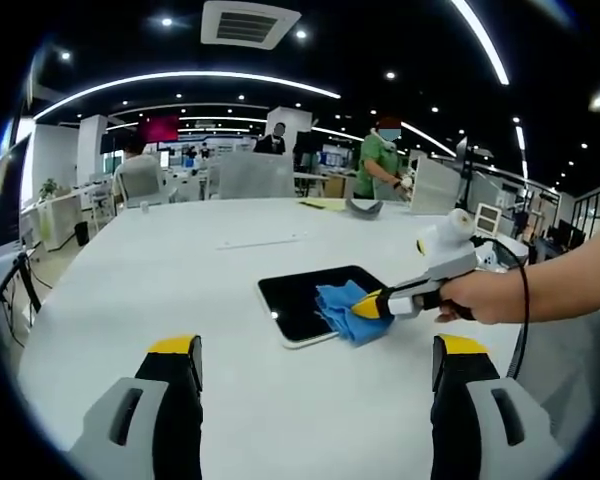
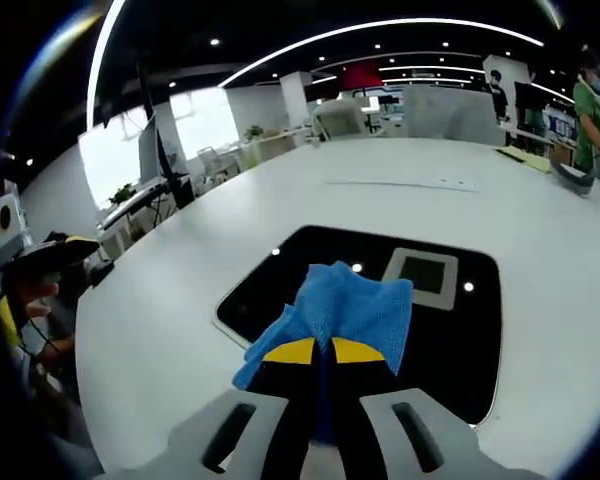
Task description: Wipe the mirror surface with the cleaning cloth until all visible marks leave the cleaned area.
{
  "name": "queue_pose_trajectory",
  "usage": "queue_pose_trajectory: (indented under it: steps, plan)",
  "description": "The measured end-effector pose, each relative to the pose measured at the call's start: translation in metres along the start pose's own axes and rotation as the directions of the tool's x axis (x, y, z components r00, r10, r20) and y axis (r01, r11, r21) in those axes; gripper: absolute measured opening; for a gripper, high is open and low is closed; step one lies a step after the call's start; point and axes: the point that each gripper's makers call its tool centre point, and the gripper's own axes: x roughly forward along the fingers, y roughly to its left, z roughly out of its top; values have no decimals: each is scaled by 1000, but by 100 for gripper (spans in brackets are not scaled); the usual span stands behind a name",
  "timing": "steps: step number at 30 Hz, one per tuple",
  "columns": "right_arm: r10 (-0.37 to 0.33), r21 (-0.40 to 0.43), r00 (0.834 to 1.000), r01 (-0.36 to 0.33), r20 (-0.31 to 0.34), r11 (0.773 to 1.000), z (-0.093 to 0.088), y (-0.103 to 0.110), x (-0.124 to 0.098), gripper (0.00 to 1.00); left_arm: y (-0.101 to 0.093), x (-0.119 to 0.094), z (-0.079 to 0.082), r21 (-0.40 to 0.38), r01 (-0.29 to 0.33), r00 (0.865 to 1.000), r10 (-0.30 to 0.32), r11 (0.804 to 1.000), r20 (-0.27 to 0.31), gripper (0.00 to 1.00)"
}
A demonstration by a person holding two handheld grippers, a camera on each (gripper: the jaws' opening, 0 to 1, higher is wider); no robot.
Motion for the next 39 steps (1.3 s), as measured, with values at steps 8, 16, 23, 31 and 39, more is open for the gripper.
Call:
queue_pose_trajectory:
  steps: [8,16,23,31,39]
  plan:
    - [-21,15,1000,21,3,1000,-4,-13,-9,0,-3,2,1,7,7,1000,-7,1000,-4,96]
    - [-55,34,998,55,8,998,-8,-31,-22,0,-10,6,3,14,25,1000,-25,1000,-4,96]
    - [-74,51,997,73,12,996,-11,-39,-29,0,-12,9,3,24,37,999,-36,999,-9,96]
    - [-93,68,996,91,19,994,-13,-50,-35,0,-10,8,4,27,33,999,-33,999,-9,96]
    - [-103,78,994,100,26,992,-14,-54,-37,0,-13,8,3,30,39,999,-38,999,-11,96]
